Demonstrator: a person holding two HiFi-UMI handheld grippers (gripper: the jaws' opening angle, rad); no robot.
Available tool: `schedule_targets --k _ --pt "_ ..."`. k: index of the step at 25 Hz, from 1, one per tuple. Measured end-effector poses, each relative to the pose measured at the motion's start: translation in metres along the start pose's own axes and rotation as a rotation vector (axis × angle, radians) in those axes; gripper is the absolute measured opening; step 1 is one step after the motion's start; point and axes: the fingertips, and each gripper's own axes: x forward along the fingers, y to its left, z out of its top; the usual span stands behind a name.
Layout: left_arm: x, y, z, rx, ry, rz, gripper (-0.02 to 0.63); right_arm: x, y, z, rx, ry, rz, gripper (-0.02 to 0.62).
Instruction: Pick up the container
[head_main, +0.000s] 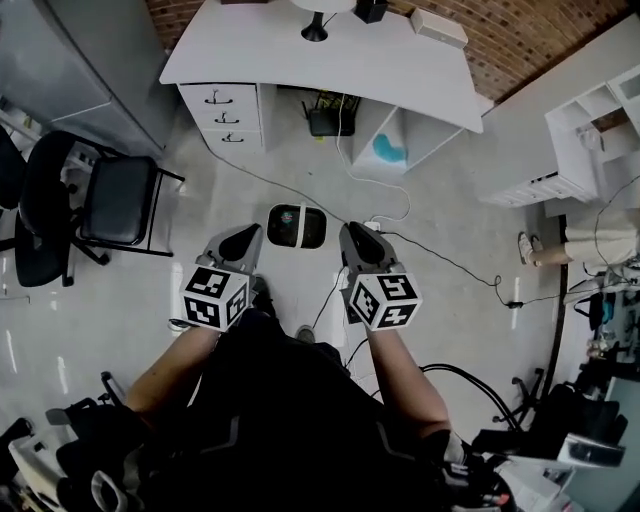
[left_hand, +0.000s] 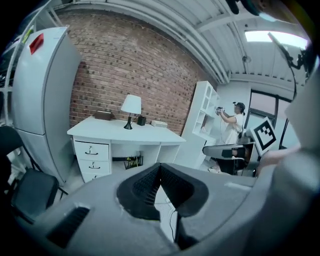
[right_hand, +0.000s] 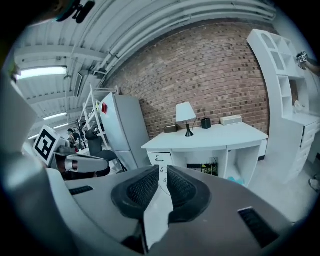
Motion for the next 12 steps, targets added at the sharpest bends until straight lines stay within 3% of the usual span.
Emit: schedule_targets --k 3,6,12 --pt "0.015 0.024 -0.014 -0.035 0.039 -0.005 0.006 0.031 -0.004 -0.02 0.005 0.05 -0.014 0.026" --pt "0.03 0.039 -0.026 -0.058 0.078 -0.027 0.008 0.052 -0.011 -0.038 0.032 0.084 -0.036 0.121" --pt "0.062 0.068 -0.06 -0.095 0.162 -0.031 0.008 0.097 -0.028 -0.078 0.042 0.162 -0.069 0.138"
